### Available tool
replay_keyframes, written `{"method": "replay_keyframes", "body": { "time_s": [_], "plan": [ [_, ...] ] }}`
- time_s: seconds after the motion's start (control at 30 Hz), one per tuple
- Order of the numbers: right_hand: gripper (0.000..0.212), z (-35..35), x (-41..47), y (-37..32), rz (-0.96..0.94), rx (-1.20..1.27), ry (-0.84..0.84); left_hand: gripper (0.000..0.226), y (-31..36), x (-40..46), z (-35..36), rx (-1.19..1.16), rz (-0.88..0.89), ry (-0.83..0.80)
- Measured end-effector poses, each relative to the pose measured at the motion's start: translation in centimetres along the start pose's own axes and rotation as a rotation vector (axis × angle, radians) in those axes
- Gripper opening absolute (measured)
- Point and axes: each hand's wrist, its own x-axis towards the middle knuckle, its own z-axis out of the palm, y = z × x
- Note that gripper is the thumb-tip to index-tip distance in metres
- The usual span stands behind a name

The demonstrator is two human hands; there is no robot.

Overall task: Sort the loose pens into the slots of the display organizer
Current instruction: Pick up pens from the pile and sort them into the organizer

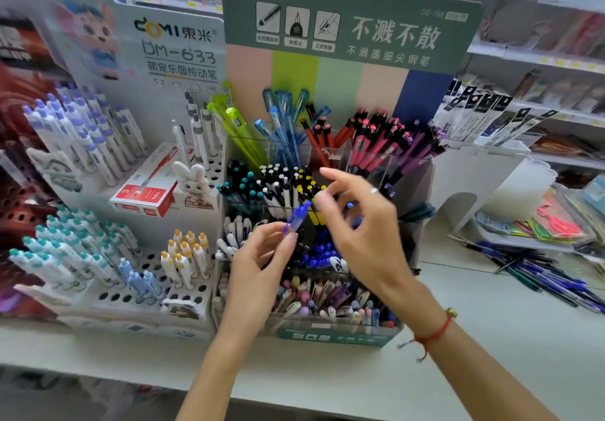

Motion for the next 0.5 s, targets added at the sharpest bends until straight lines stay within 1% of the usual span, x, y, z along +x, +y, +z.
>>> {"method": "replay_keyframes", "body": {
  "time_s": [0.03, 0.07, 0.1, 0.13, 0.17, 0.2, 0.27, 0.33, 0.4, 0.5],
  "plan": [
    [0.031, 0.5, -1.0, -0.3, 0.078, 0.063, -0.077, 0.014, -0.1, 0.0, 0.3, 0.035, 0.035, -0.039],
    [0.030, 0.9, -1.6, -0.3, 0.129, 0.094, -0.119, 0.016, -0.3, 0.1, 0.6, 0.068, 0.063, -0.072],
    [0.024, 0.9, -1.9, 0.0, 0.152, 0.112, -0.119, 0.018, -0.5, 0.2, 0.7, 0.089, 0.081, -0.099],
    [0.019, 0.7, -2.1, 0.3, 0.169, 0.138, -0.088, 0.021, -0.7, 0.3, 0.8, 0.119, 0.095, -0.116],
    [0.015, 0.3, -2.1, 0.6, 0.185, 0.170, -0.029, 0.025, -1.2, 0.4, 0.7, 0.197, 0.121, -0.108],
    [0.014, -0.3, -2.2, 1.0, 0.191, 0.191, 0.052, 0.032, -1.9, 0.7, 0.5, 0.336, 0.166, -0.076],
    [0.014, -1.5, -2.2, 1.8, 0.170, 0.150, 0.197, 0.040, -3.3, 1.1, -0.3, 0.662, 0.248, -0.017],
    [0.014, -2.2, -2.0, 2.6, 0.141, 0.051, 0.240, 0.040, -4.6, 1.4, -0.8, 0.833, 0.247, -0.007],
    [0.014, -1.9, -1.8, 3.5, 0.121, -0.037, 0.177, 0.039, -5.4, 1.4, -0.9, 0.892, 0.247, 0.013],
    [0.017, 0.1, -2.0, 5.2, 0.110, -0.176, 0.008, 0.034, -5.5, 1.5, -0.8, 0.910, 0.274, 0.061]
  ]
}}
